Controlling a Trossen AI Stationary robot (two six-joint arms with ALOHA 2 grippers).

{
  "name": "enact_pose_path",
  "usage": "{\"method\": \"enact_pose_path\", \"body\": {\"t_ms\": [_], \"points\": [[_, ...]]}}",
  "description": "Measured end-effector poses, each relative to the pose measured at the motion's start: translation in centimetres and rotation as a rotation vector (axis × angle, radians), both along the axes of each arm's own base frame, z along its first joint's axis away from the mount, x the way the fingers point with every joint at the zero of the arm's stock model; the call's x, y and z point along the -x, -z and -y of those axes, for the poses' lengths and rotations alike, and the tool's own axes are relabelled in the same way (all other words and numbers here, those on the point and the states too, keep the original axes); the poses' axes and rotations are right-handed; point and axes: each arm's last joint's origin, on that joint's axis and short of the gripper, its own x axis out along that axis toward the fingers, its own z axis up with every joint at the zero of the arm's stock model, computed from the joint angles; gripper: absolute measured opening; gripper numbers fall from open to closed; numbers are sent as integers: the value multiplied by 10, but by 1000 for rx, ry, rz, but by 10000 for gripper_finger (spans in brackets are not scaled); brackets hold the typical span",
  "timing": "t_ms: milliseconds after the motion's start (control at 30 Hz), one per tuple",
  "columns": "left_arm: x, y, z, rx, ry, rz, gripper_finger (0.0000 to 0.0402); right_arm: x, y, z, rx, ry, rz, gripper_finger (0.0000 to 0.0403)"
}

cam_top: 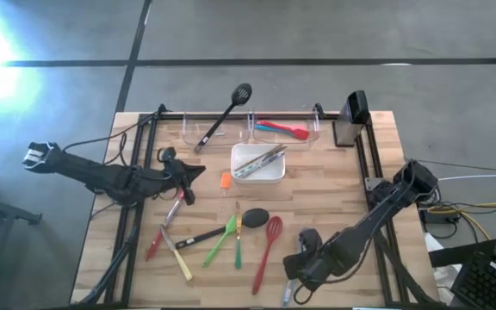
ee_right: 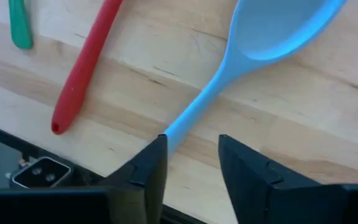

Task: Pick & Place Kitchen Items
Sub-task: Put the blue serving spoon into the left transparent bin

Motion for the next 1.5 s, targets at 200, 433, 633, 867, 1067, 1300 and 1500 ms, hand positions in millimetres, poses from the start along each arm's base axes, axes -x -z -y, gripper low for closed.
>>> {"method": "enact_pose_path", "body": {"t_ms": [200,433,633,867,1067,1300,1500], "points": [[-3,4,-6,13,-1,-22,23,-9,14,3,18,34,-24,199],[-3,11,-6,25,2,-32,23,-17,37,3,40,81,-87,245],[-3,12,-6,34,20,-31,23,-23,72,0,45,81,-188,256],[-3,12,-5,37,26,-28,23,-24,95,-1,49,42,-301,226],[-3,12,-5,37,25,-29,23,-22,92,3,59,17,-325,123],[-3,12,-5,37,25,-29,23,-15,73,9,74,-38,-335,33],[-3,12,-5,56,47,-22,23,3,26,21,145,-15,-268,33]]}}
